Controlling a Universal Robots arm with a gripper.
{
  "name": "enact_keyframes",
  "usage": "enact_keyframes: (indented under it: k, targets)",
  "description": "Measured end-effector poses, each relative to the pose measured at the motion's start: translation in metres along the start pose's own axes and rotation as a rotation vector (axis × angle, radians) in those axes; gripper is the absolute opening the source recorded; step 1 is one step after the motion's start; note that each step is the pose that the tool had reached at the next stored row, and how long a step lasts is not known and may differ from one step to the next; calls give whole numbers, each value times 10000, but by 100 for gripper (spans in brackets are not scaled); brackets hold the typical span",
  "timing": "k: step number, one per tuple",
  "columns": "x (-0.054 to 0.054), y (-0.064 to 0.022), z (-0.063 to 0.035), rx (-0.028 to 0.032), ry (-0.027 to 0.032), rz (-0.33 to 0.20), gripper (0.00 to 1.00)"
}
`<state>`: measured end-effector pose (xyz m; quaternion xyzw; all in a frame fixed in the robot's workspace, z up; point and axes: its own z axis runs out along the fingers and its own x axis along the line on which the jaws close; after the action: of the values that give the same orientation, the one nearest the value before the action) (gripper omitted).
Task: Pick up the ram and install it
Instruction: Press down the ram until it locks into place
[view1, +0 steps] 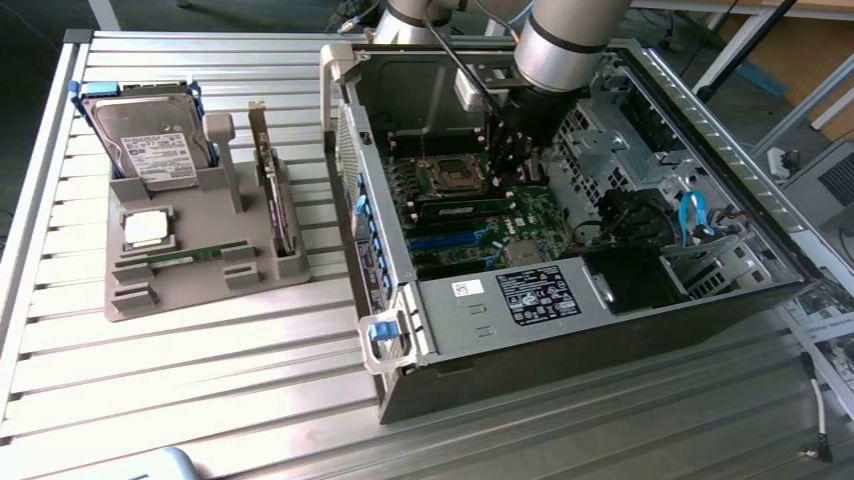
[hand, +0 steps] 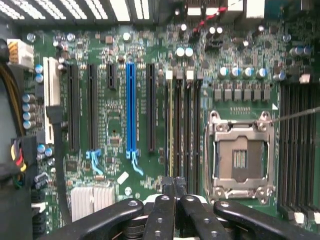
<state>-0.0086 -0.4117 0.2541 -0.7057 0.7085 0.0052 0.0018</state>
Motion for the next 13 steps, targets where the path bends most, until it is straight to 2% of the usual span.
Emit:
enact_keyframes:
  k: [6,13]
  targets:
    - [1,219,1,0,0,0,10]
    - [2,387,2,0,-1,0,10]
